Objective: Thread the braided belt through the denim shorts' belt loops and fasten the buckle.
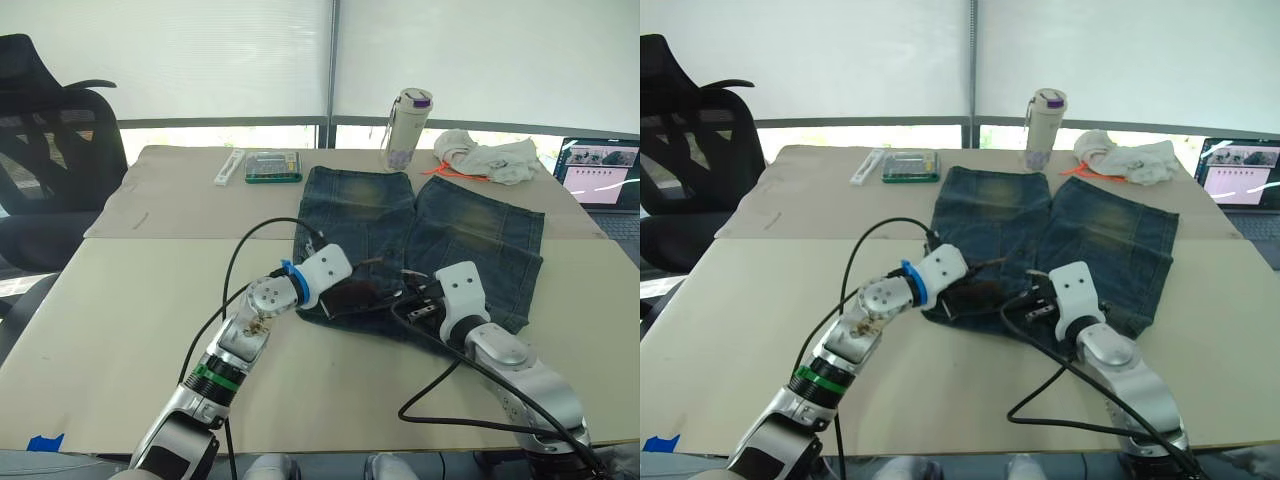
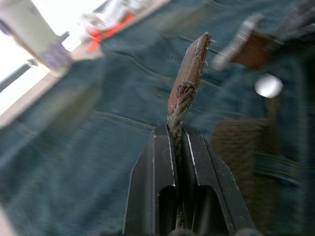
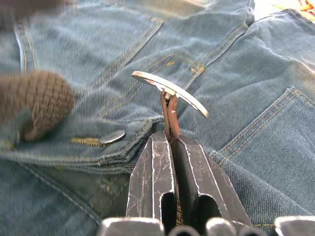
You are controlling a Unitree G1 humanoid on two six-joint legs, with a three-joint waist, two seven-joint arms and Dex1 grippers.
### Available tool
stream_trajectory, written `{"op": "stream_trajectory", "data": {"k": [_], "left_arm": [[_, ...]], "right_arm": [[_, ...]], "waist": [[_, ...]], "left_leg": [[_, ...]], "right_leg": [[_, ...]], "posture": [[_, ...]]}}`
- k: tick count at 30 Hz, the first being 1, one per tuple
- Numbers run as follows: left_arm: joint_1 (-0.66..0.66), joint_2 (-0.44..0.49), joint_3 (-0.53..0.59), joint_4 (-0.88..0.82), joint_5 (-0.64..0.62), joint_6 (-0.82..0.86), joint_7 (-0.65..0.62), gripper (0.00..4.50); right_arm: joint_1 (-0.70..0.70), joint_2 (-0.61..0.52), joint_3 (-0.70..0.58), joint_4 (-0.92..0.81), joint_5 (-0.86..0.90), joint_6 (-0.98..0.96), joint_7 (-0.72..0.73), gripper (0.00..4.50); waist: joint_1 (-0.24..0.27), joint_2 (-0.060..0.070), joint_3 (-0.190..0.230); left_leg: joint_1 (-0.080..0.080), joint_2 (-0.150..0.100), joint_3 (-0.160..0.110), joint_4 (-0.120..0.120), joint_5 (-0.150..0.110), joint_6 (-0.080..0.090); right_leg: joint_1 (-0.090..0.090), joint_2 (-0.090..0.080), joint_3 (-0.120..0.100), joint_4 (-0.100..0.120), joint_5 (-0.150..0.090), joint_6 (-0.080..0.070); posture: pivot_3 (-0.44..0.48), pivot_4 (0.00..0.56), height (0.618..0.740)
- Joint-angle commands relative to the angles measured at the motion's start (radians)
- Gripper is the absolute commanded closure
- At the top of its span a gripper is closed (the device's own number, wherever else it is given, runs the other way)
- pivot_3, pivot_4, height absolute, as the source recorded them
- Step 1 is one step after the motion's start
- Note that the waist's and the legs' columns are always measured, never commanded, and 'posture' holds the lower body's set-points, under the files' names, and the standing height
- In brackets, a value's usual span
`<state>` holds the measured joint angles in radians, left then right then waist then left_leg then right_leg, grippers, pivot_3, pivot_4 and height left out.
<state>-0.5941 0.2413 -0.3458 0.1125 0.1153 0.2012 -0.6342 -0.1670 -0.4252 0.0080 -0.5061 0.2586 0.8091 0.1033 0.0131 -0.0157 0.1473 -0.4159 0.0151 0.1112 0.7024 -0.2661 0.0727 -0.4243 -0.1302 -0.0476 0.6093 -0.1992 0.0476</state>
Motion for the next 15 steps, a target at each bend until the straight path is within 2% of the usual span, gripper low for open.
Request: {"op": "stream_trajectory", "data": {"k": [1, 9, 15], "left_arm": [[-0.013, -0.04, -0.026, -0.033, -0.008, 0.04, -0.011, 4.5], [-0.042, -0.166, 0.01, 0.073, -0.029, 0.077, 0.062, 4.5], [-0.043, -0.21, 0.001, 0.111, -0.002, 0.034, 0.135, 4.5]], "right_arm": [[-0.026, 0.028, -0.04, -0.055, 0.002, -0.027, 0.003, 4.49], [-0.038, 0.046, -0.031, -0.061, -0.024, -0.063, 0.028, 4.49], [-0.046, 0.063, -0.018, -0.071, -0.038, -0.059, 0.035, 4.49]], "waist": [[0.0, 0.0, 0.0], [-0.002, 0.0, 0.0], [-0.001, 0.0, 0.0]], "left_leg": [[0.0, 0.0, 0.0, 0.0, 0.0, 0.0], [0.0, 0.0, 0.0, 0.0, -0.001, 0.002], [0.0, 0.0, 0.0, 0.0, -0.001, 0.002]], "right_leg": [[0.0, 0.0, 0.0, 0.0, 0.0, 0.0], [0.0, 0.0, 0.0, 0.0, 0.0, 0.0], [0.0, 0.0, 0.0, 0.0, 0.0, 0.0]], "posture": [[0.0, 0.15, 0.737], [0.0, 0.15, 0.737], [0.0, 0.15, 0.737]]}}
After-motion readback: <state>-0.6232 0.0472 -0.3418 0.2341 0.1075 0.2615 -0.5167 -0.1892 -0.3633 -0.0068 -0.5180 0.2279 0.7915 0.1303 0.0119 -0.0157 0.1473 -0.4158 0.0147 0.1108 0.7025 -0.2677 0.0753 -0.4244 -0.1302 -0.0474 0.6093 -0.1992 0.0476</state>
